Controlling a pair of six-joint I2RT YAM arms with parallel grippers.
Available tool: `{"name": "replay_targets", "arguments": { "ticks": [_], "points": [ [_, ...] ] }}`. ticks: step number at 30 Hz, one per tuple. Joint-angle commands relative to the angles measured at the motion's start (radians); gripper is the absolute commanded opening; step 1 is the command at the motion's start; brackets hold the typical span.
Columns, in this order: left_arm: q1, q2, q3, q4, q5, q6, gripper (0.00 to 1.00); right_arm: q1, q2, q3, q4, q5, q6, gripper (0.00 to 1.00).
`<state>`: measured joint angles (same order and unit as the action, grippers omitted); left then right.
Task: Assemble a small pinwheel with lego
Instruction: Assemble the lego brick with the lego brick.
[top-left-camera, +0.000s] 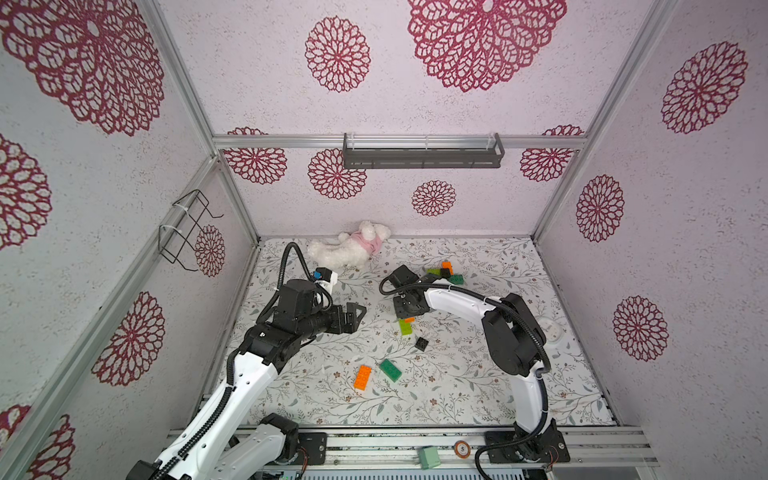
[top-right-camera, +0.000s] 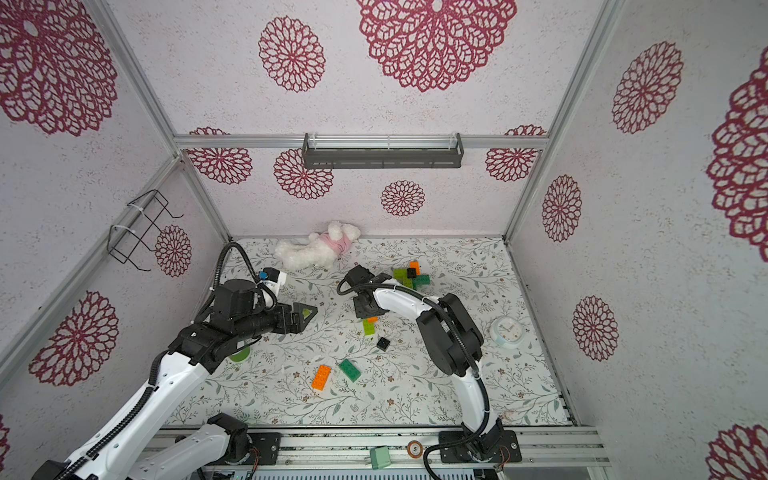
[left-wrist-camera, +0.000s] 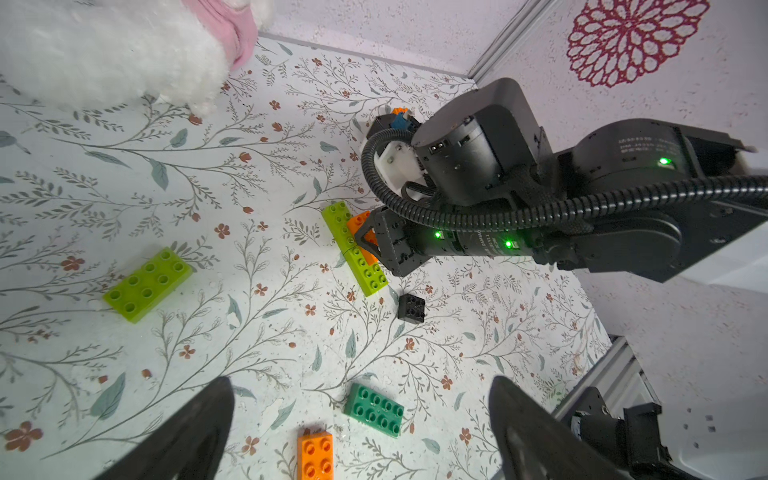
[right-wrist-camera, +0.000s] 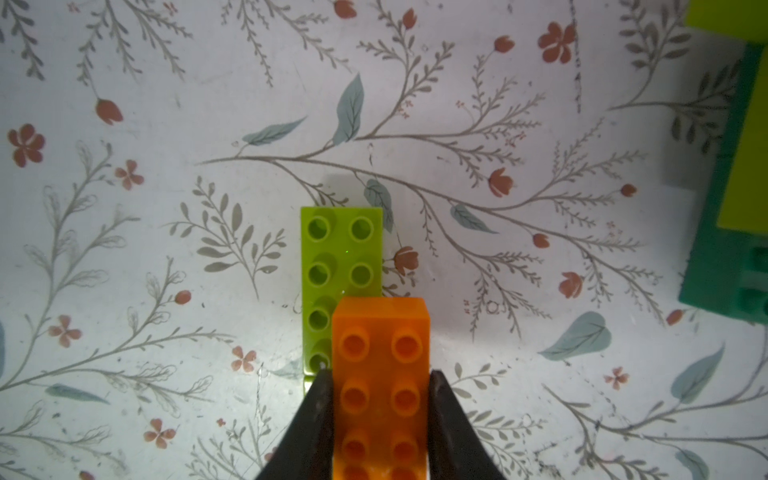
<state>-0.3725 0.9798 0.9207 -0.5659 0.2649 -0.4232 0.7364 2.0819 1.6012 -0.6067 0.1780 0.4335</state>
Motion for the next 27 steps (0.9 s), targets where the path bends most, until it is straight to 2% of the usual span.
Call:
{"name": "replay_targets", "arguments": {
  "ticks": [1,11,17,27],
  "points": [
    [-0.004,-0.005,-0.002,-0.020,-0.074,-0.003,0.97,-0.016,-0.035,-0.040,-0.068,0.003,-0.070,0.00],
    [0.003,0.035,-0.013,-0.014,-0.119,-0.044,0.97,-0.041,-0.102,-0.121,-0.046,-0.017,-0.105,0.13],
    [0.006,0.046,-0.058,0.033,-0.096,-0.084,0.97,-0.046,-0.108,-0.125,-0.017,-0.062,-0.103,0.26],
    [0.023,0.036,-0.104,0.050,-0.135,-0.130,0.97,-0.051,-0.115,-0.112,0.002,-0.120,-0.104,0.50]
  ]
}}
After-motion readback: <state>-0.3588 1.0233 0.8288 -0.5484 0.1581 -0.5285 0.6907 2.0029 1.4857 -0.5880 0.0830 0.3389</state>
